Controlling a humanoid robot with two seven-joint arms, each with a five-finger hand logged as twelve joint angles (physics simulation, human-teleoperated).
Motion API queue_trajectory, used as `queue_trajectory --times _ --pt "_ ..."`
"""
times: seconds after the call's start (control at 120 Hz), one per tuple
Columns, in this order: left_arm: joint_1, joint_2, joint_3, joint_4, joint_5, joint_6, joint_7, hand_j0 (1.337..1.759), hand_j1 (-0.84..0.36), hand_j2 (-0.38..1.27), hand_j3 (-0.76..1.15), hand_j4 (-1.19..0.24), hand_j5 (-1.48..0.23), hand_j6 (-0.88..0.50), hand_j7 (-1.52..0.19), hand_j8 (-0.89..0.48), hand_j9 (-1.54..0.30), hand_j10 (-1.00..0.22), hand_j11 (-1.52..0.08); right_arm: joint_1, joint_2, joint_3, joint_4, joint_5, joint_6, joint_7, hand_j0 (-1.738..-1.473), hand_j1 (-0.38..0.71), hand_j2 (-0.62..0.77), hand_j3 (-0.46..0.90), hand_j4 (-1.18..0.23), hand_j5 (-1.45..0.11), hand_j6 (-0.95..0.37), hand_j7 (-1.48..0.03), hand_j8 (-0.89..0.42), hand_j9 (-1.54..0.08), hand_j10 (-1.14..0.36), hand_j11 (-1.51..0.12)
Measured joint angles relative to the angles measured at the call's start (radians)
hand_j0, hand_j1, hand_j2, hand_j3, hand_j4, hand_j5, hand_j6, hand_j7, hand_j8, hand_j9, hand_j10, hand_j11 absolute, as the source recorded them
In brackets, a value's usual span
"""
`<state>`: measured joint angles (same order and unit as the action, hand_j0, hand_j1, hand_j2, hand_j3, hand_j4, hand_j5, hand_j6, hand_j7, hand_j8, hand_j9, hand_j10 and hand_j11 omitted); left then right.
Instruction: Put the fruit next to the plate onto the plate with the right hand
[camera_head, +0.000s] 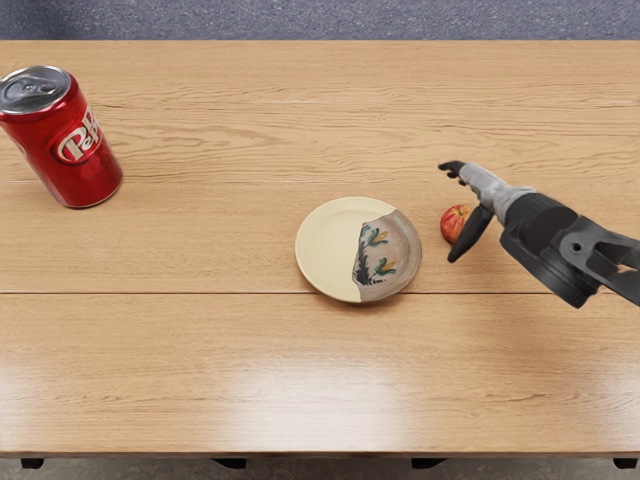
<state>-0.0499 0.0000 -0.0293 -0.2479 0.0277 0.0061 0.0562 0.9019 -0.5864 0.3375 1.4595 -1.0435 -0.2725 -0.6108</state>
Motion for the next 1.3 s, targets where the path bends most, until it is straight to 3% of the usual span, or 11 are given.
queue_trajectory --times 0.567,0.908,1.075,1.3 --pt "-0.001 0.0 0.0 0.0 0.0 0.0 0.0 1.658 0.35 0.0 0.0 0.0 0.0 0.0 0.0 0.0 0.0 0.0 0.0 -0.026 0.007 -0.001 -0.029 0.0 -0.014 0.0 -1.658 0.07 -0.07 0.0 -0.35 -0.45 -0.35 -0.45 -0.35 -0.45 -0.35 -0.45" --pt "-0.001 0.0 0.0 0.0 0.0 0.0 0.0 1.658 0.35 0.0 0.0 0.0 0.0 0.0 0.0 0.0 0.0 0.0 0.0 -0.06 0.009 -0.005 -0.029 -0.005 -0.095 0.0 -1.658 0.2 -0.08 0.0 -0.48 -0.59 -0.44 -0.6 -0.4 -0.6 -0.47 -0.6" --pt "-0.001 0.0 0.0 0.0 0.0 0.0 0.0 1.658 0.35 0.0 0.0 0.0 0.0 0.0 0.0 0.0 0.0 0.0 0.0 -0.063 0.01 -0.003 -0.023 -0.007 -0.098 -0.001 -1.656 0.29 0.14 0.0 -0.59 -0.71 -0.45 -0.73 -0.39 -0.73 -0.53 -0.73" --pt "0.001 0.0 0.0 0.0 0.0 0.0 0.0 1.658 0.35 0.0 0.0 0.0 0.0 0.0 0.0 0.0 0.0 0.0 0.0 -0.064 0.01 0.006 -0.008 0.001 -0.093 -0.001 -1.655 0.28 0.31 0.0 -0.67 -0.85 -0.48 -0.86 -0.4 -0.87 -0.55 -0.88"
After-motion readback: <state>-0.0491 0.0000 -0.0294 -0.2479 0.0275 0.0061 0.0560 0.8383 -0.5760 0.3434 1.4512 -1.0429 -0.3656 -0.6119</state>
